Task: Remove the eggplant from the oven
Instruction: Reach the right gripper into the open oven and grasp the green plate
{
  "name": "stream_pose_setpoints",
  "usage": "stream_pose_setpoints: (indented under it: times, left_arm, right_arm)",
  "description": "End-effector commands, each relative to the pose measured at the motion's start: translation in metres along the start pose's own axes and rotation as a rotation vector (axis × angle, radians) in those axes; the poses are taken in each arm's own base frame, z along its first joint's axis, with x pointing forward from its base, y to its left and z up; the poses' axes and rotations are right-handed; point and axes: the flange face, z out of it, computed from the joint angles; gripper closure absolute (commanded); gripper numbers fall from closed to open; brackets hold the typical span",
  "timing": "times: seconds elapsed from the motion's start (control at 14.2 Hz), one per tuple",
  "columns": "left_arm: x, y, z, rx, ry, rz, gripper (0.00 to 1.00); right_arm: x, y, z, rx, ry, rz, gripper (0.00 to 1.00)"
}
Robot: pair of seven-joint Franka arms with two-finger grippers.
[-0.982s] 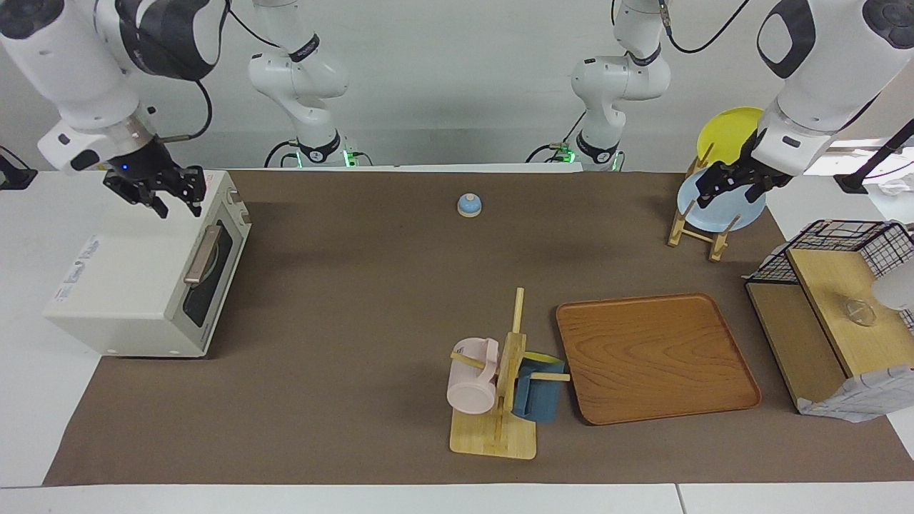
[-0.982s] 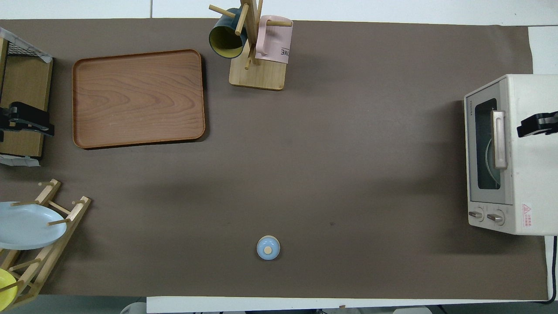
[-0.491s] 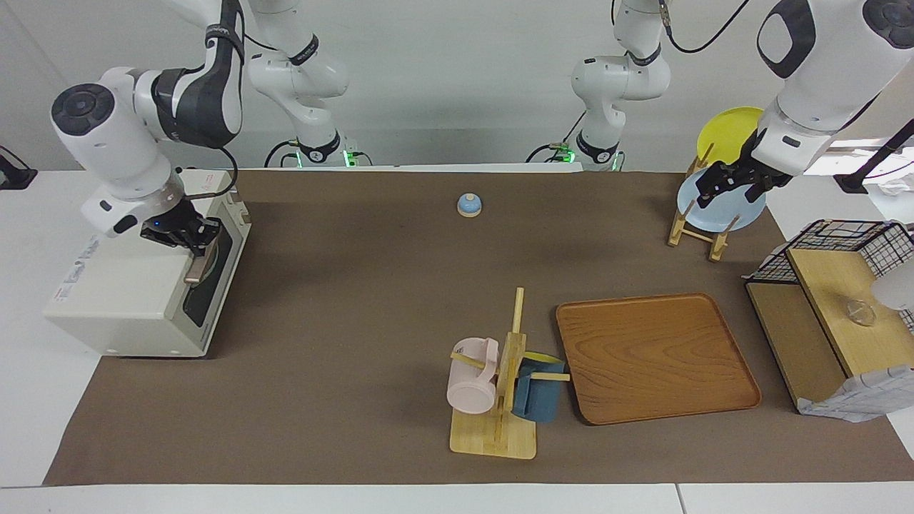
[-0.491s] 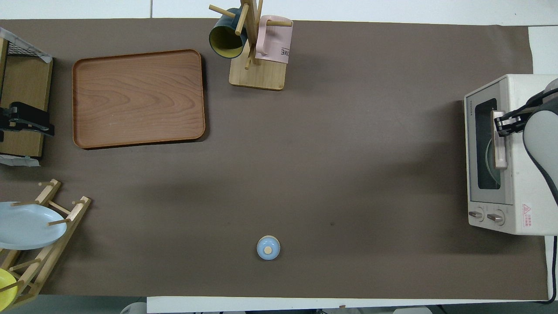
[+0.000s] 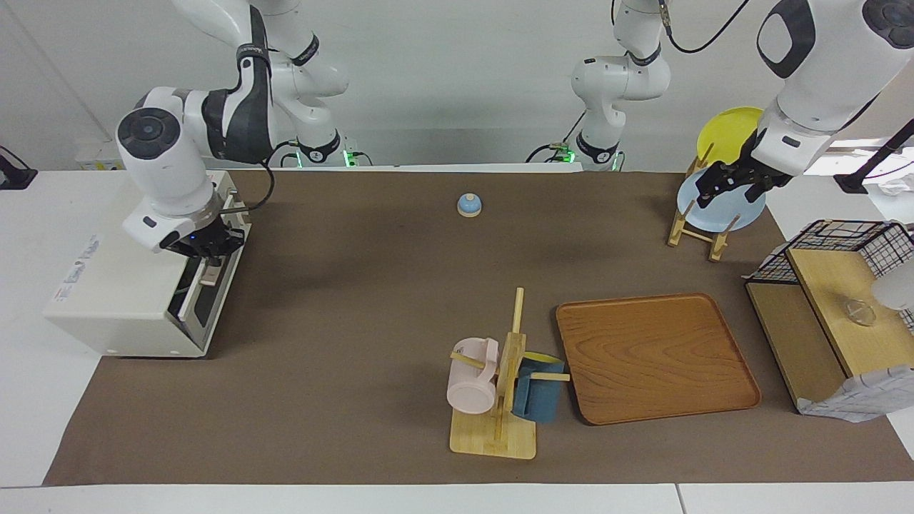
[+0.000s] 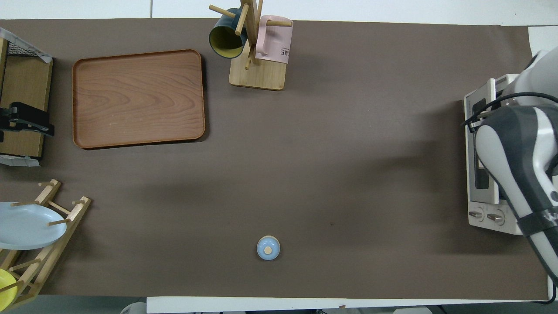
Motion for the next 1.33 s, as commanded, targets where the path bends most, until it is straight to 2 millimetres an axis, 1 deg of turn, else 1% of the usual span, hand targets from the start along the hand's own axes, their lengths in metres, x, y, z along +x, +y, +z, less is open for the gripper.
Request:
stream_pose_setpoints:
  times: [0.0,0.14,0.21,0.35,0.42,0.49,0.56,0.63,0.7,0.77,0.84,0.91,0.98,1.12,1.19,1.26]
  left_arm:
    - [-0.005,0.001,-0.004,0.003,-0.008,-0.013,0.00]
    - [-0.005,0.001,-0.004,0.003,-0.008,-0.011,0.00]
    - [-0.005,0.001,-0.004,0.003,-0.008,-0.011,0.00]
    - [-0.005,0.001,-0.004,0.003,-0.008,-0.011,0.00]
    - [-0.005,0.001,-0.004,0.003,-0.008,-0.011,0.00]
    - [-0.005,0.001,-0.004,0.003,-0.008,-0.011,0.00]
    - [-0.005,0.001,-0.004,0.003,-0.009,-0.011,0.00]
    - [-0.005,0.001,-0.004,0.003,-0.008,-0.013,0.00]
    - [-0.005,0.001,-0.004,0.003,-0.009,-0.011,0.00]
    - [-0.005,0.001,-0.004,0.003,-0.008,-0.013,0.00]
    - [-0.005,0.001,-0.004,0.003,-0.009,-0.011,0.00]
    - [-0.005,0.001,-0.004,0.003,-0.008,-0.013,0.00]
    - [-0.005,0.001,-0.004,0.003,-0.008,-0.011,0.00]
    - [-0.005,0.001,-0.004,0.003,-0.008,-0.011,0.00]
    - [-0.005,0.001,-0.004,0.003,-0.008,-0.011,0.00]
    - [-0.005,0.001,-0.004,0.003,-0.008,-0.013,0.00]
  right_arm:
    - [0.035,-0.042,0.051,0.058,0.054,0.026,1.00]
    - [0.047,-0.065,0.083,0.090,0.060,0.035,1.00]
    - [0.051,-0.068,0.098,0.090,0.049,0.035,1.00]
    - [0.057,-0.082,0.112,0.090,0.050,0.063,1.00]
    - [0.058,-0.088,0.111,0.091,0.050,0.078,1.00]
    - [0.060,-0.091,0.105,0.098,0.043,0.102,1.00]
    - [0.065,-0.099,0.089,0.132,0.051,0.119,0.95]
    - [0.068,-0.102,0.071,0.175,0.055,0.142,0.75]
    - [0.062,-0.096,0.048,0.190,0.053,0.155,0.69]
    - [0.049,-0.086,0.030,0.192,0.027,0.176,0.61]
    - [0.035,-0.077,0.020,0.191,-0.021,0.198,0.54]
    - [0.021,-0.065,0.020,0.175,-0.094,0.220,0.53]
    - [0.015,-0.060,0.027,0.149,-0.131,0.223,0.53]
    - [0.000,-0.054,0.043,0.061,-0.148,0.194,0.53]
    - [-0.006,-0.045,0.050,0.036,-0.141,0.195,0.53]
    - [-0.009,-0.045,0.055,0.032,-0.147,0.194,0.53]
